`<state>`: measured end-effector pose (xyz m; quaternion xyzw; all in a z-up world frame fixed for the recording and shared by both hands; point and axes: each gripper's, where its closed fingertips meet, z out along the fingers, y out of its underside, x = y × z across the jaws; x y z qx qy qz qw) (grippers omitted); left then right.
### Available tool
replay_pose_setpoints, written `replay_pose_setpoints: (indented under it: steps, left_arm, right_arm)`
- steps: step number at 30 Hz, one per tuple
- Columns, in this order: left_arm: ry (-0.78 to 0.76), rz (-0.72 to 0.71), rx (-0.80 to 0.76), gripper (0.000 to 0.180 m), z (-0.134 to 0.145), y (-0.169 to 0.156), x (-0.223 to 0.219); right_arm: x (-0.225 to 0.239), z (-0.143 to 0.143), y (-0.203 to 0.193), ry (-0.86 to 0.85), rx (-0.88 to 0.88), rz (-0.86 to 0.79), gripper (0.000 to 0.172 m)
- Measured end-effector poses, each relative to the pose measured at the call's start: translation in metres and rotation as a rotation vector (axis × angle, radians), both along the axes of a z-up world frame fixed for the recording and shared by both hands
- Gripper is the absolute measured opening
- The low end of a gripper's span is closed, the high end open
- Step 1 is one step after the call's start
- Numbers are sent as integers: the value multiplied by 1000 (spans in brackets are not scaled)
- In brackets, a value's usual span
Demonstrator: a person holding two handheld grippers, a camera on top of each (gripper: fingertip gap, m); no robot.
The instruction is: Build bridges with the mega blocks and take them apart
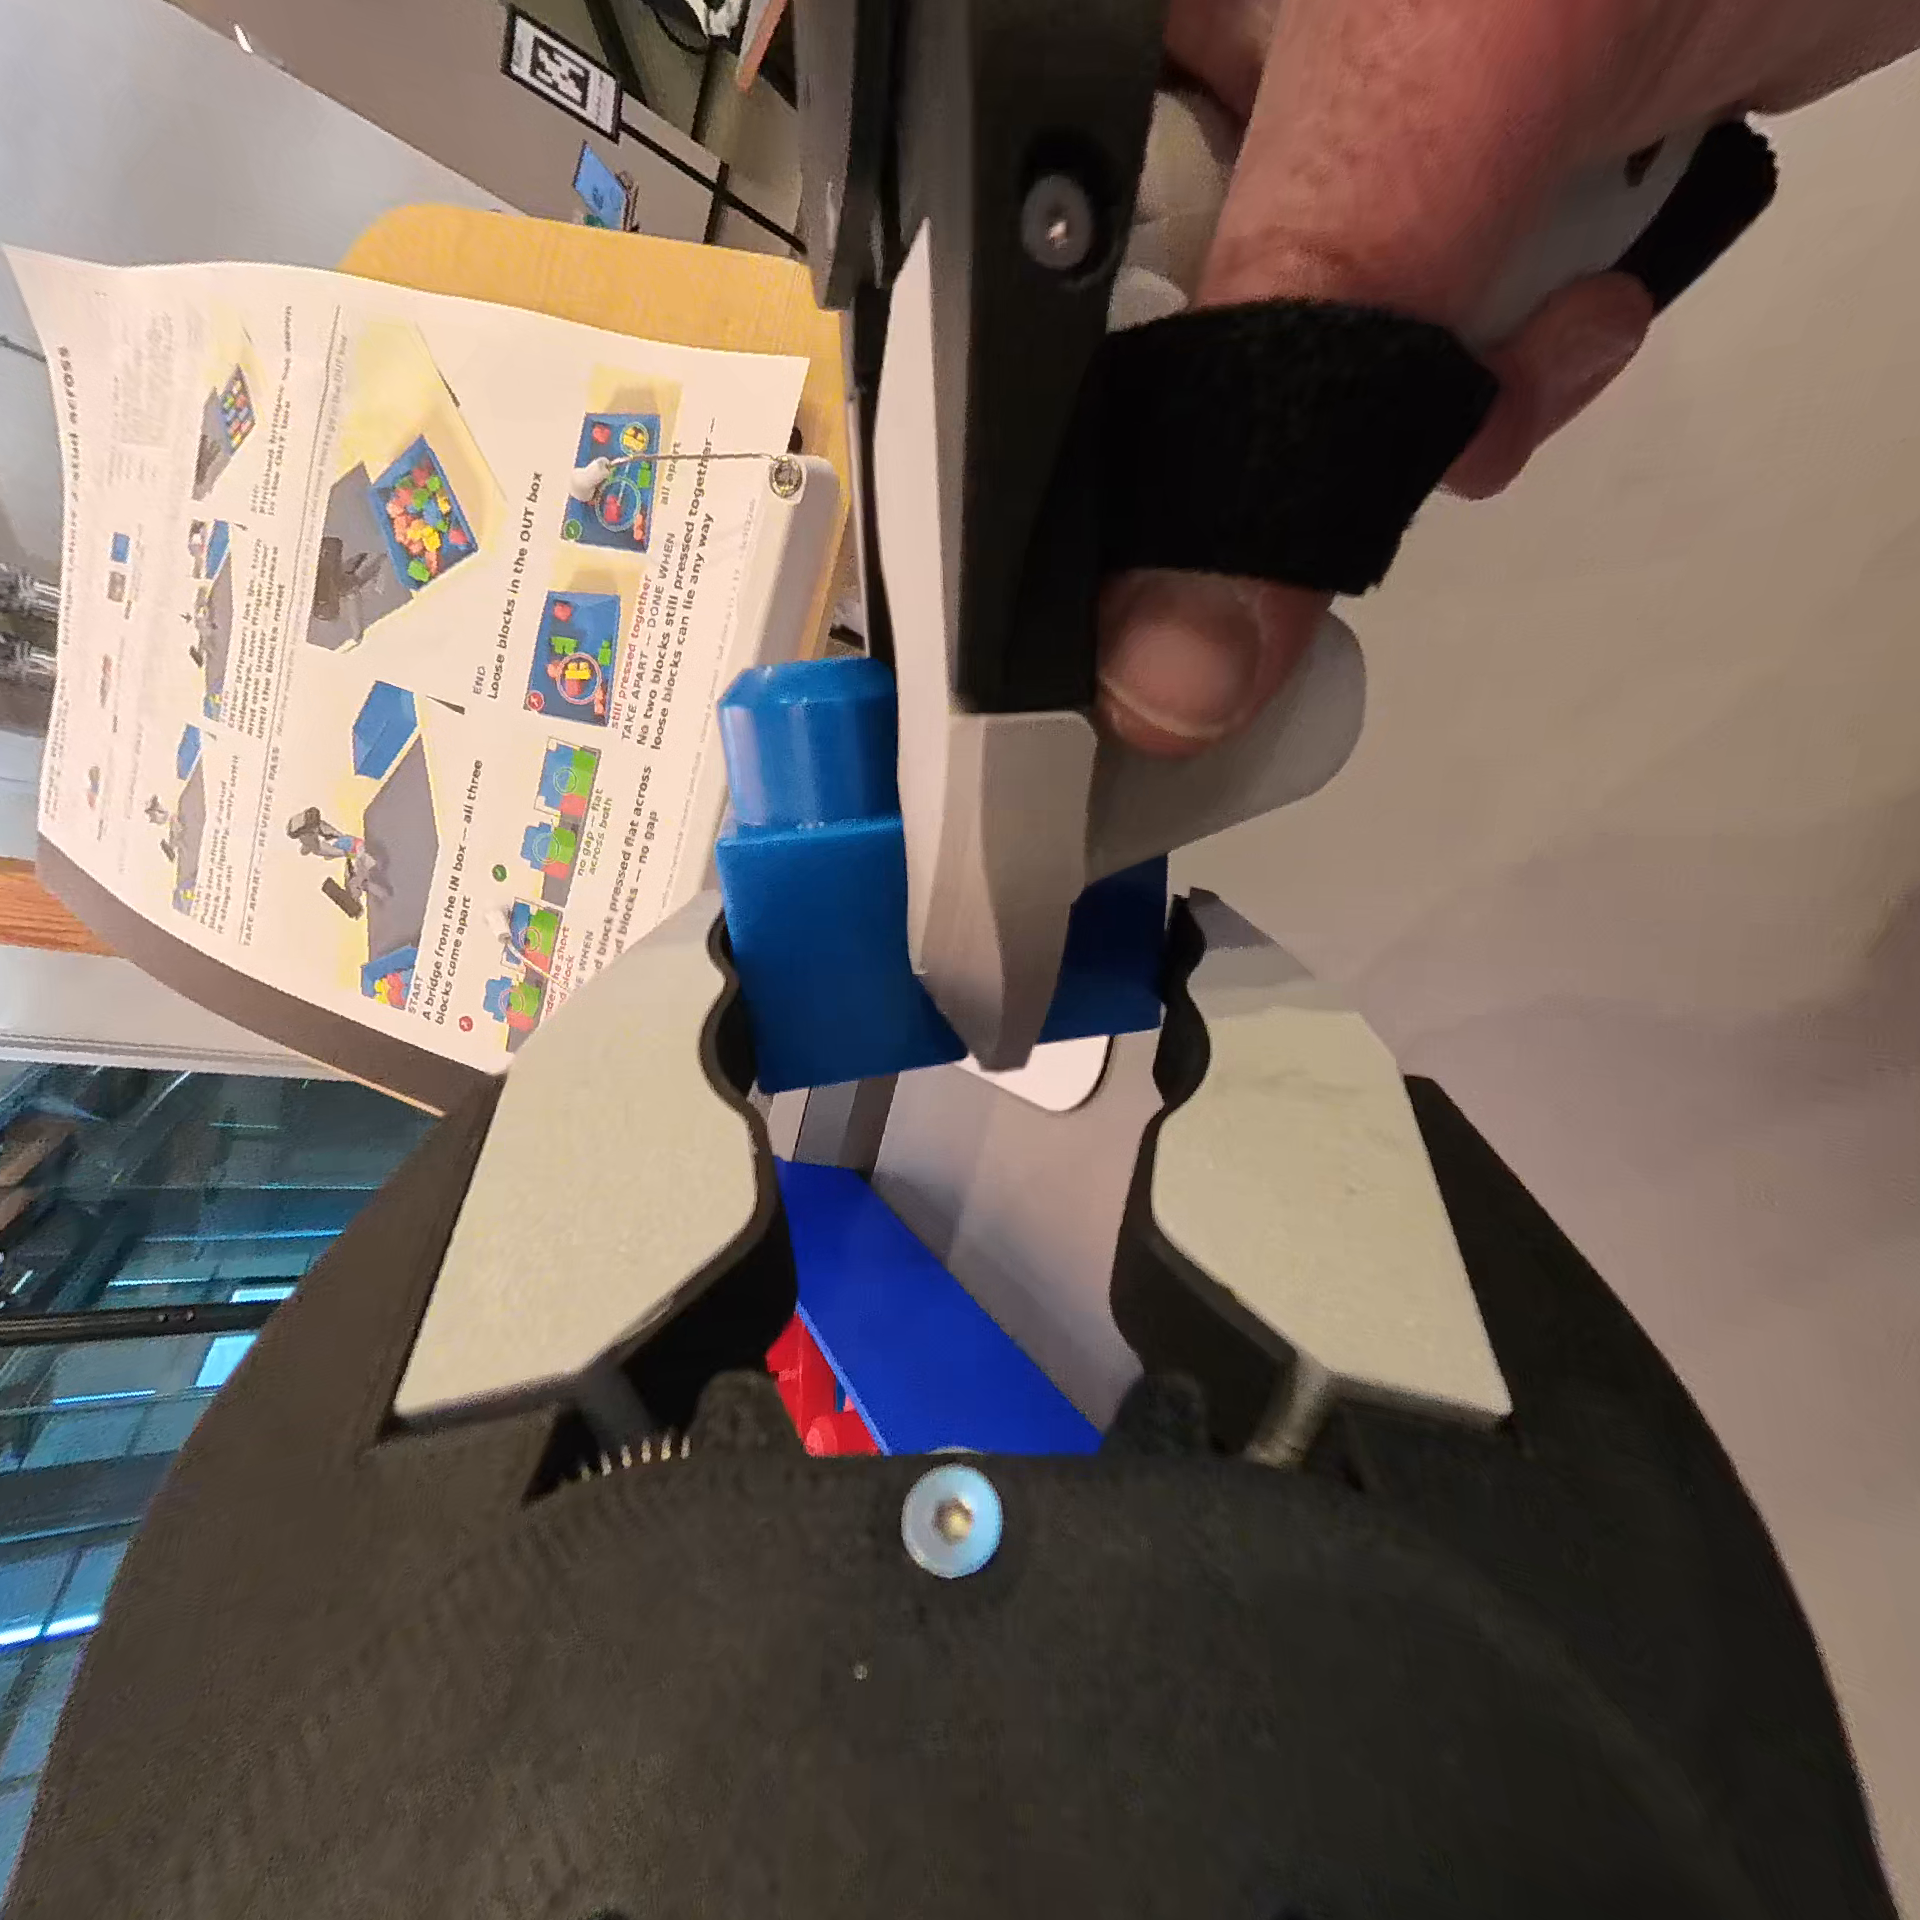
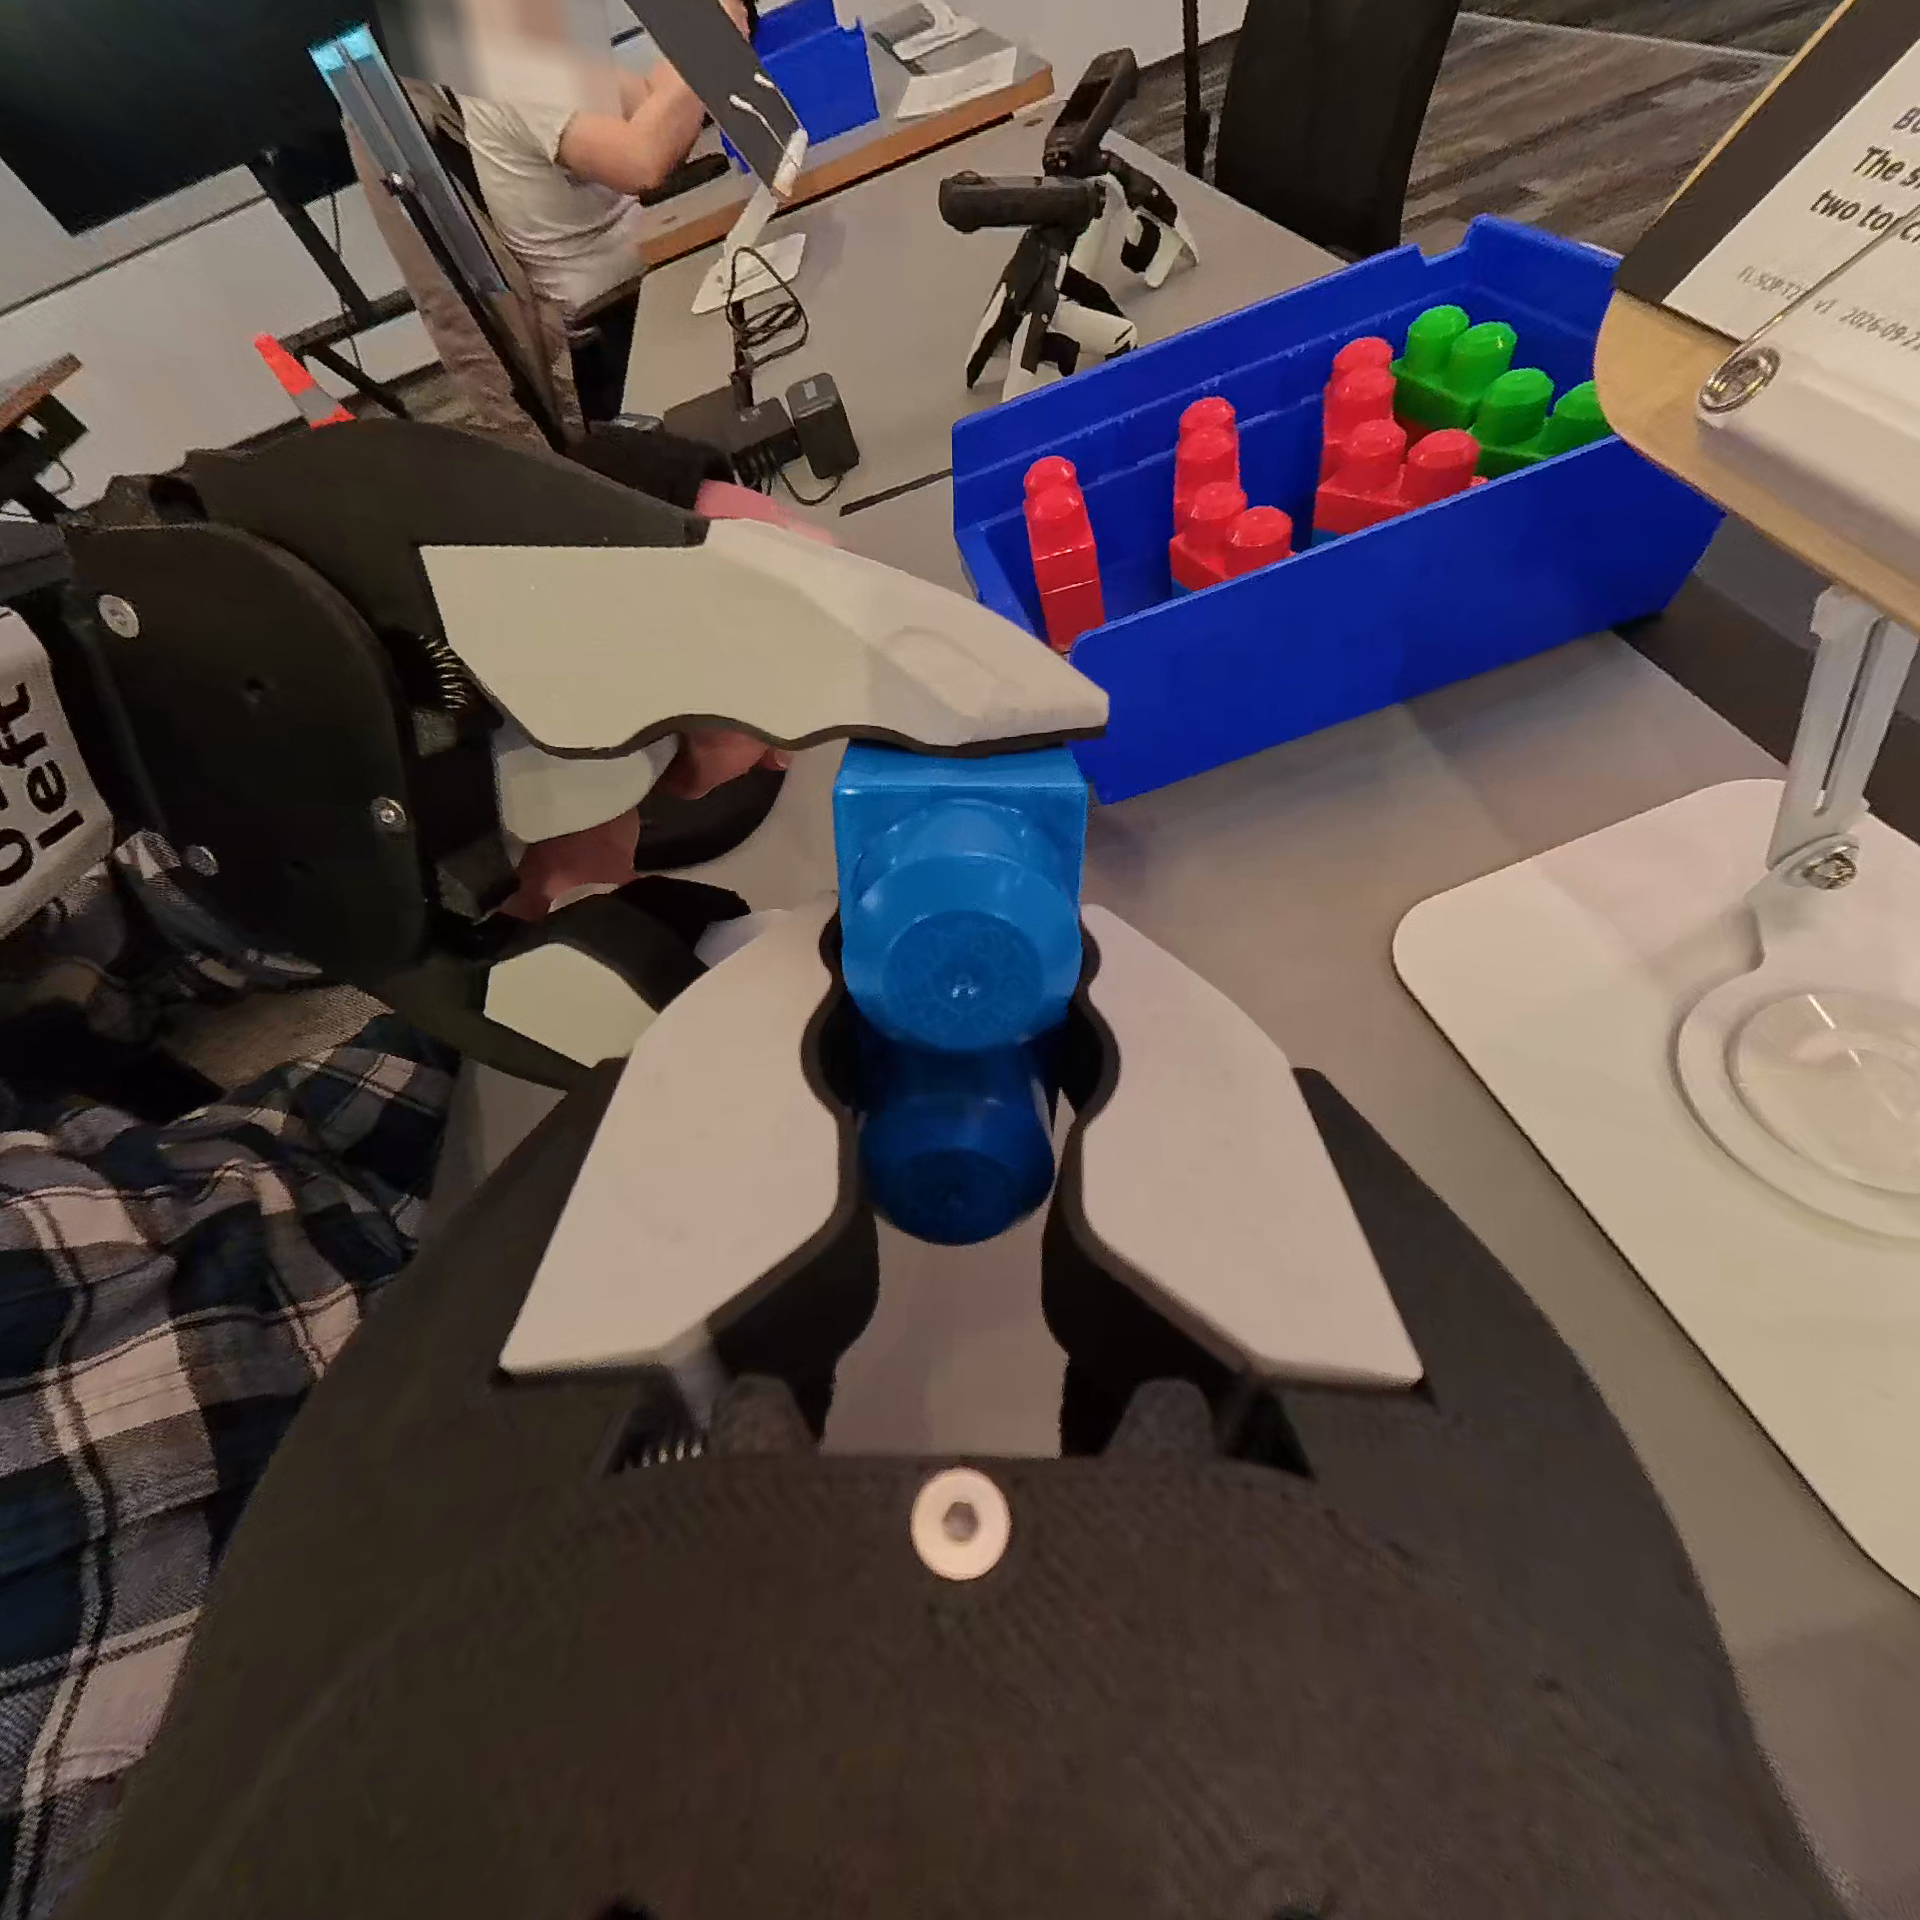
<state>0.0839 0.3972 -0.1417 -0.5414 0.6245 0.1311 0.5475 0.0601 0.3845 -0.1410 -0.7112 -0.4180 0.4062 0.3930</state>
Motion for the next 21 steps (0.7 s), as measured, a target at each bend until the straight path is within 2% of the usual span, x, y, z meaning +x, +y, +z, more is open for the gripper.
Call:
replay_pose_setpoints:
  steps: [12, 17, 19, 21]
  left_arm:
    - [-6, -53, 3, 74, 5, -4, 5]
    - [10, -72, -5, 74, 2, -5, 4]
    - [18, -94, -5, 74, 1, -7, 6]
    - [40, -78, -1, 74, -3, -6, 6]
  right_arm:
    - [3, 7, -4, 113, -55, 44, 37]
    - [1, 5, -5, 127, -80, 72, 37]
    - [-2, 6, -7, 169, -131, 98, 43]
    - [-3, 3, -5, 150, -109, 83, 39]
